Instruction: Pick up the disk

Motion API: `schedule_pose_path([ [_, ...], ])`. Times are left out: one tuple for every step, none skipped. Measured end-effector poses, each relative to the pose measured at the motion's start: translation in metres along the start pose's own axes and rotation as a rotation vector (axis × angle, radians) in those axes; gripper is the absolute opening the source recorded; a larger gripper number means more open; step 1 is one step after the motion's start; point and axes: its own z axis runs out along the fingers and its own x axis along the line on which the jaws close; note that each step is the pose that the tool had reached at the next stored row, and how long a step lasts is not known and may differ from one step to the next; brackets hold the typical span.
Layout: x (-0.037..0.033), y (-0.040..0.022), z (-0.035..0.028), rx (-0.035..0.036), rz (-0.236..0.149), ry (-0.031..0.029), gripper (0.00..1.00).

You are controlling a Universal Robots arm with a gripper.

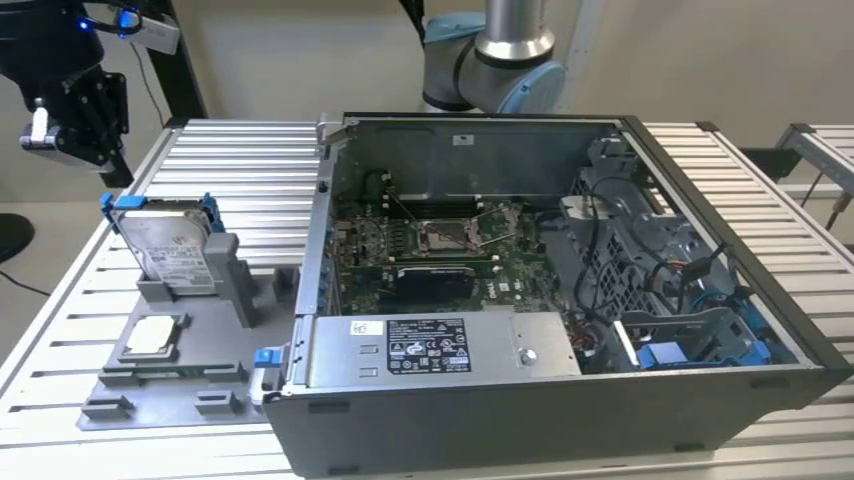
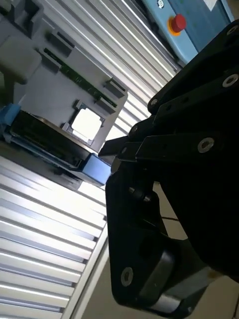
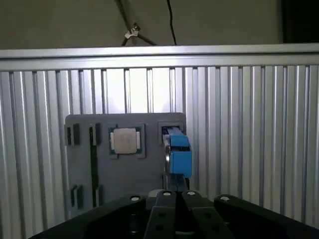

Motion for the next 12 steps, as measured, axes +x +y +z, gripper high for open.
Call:
schedule_pose_path([
  [0.0, 0.0001, 0.0001, -0.0001, -0.014, 0.0002, 0.0],
  [0.0, 0.0002, 0.0002, -0.0001, -0.025, 0.0002, 0.0],
  [0.0, 0.0008, 0.0004, 0.0001, -0.034, 0.0002, 0.0],
  [0.0, 0.0016, 0.0006, 0.0, -0.042, 0.0003, 0.0],
  [0.0, 0.0023, 0.0007, 0.0001, -0.049, 0.0004, 0.0],
  [0.0, 0.0033, 0.0008, 0.0001, -0.055, 0.0004, 0.0],
  [0.0001, 0.0047, 0.0009, 0.0, -0.058, 0.0005, 0.0],
  [0.0001, 0.0048, 0.0009, -0.0001, -0.058, 0.0006, 0.0],
  [0.0001, 0.0048, 0.0009, 0.0001, -0.058, 0.0005, 0.0],
  [0.0001, 0.0048, 0.0009, 0.0001, -0.058, 0.0005, 0.0],
  [0.0001, 0.0048, 0.0009, 0.0001, -0.058, 0.0005, 0.0],
  [0.0, 0.0048, 0.0009, 0.0, -0.058, 0.0005, 1.0],
])
